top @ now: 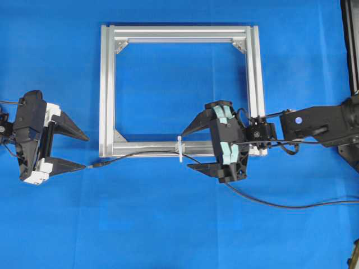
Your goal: Insert the wire through the string loop located in the center.
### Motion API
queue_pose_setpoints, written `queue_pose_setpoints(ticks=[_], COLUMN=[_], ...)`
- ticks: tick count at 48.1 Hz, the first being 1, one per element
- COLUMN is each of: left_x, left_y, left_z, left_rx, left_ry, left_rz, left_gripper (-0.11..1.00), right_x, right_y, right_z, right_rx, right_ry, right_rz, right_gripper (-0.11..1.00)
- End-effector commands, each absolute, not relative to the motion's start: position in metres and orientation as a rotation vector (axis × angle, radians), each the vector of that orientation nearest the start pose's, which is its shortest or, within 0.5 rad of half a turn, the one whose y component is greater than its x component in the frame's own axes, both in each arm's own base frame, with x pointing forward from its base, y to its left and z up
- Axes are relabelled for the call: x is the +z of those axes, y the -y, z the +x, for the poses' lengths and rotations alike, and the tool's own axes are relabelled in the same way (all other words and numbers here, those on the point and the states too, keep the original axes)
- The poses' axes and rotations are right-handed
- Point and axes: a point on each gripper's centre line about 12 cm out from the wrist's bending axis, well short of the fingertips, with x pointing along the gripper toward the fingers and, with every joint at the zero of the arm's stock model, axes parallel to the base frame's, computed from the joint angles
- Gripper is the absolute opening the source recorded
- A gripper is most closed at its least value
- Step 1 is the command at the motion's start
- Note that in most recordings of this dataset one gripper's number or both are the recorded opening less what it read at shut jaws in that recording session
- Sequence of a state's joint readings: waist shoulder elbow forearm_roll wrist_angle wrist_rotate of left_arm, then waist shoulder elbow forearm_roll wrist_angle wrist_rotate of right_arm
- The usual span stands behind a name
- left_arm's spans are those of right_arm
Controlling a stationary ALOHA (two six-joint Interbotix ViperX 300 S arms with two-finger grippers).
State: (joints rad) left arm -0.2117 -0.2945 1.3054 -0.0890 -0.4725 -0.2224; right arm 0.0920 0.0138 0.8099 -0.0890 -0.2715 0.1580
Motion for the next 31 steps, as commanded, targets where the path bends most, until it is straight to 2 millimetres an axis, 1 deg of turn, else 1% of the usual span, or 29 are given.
queue_pose_setpoints(ticks=[1, 7, 15, 22, 31], left_x=[0.128, 0.138, 0.151, 0.158, 0.159], left_y=[0.044, 0.044, 0.042, 0.041, 0.04], left_z=[0.233, 0.234, 0.231, 0.229, 0.228], left_rx=[-0.088, -0.089, -0.091, -0.092, -0.092], left_ry=[-0.527, -0.52, -0.494, -0.467, -0.462], left_rz=[-0.228, -0.232, -0.239, -0.243, -0.243], left_gripper=[0.8, 0.8, 0.8, 0.8, 0.8], right_x=[0.162, 0.175, 0.187, 0.19, 0.19], right_y=[-0.037, -0.036, -0.036, -0.035, -0.035], right_z=[0.366, 0.363, 0.359, 0.357, 0.357], right_rx=[0.095, 0.093, 0.091, 0.09, 0.09], right_ry=[-0.517, -0.505, -0.494, -0.493, -0.493], right_rz=[0.052, 0.051, 0.05, 0.05, 0.05], right_gripper=[0.91, 0.91, 0.91, 0.91, 0.91])
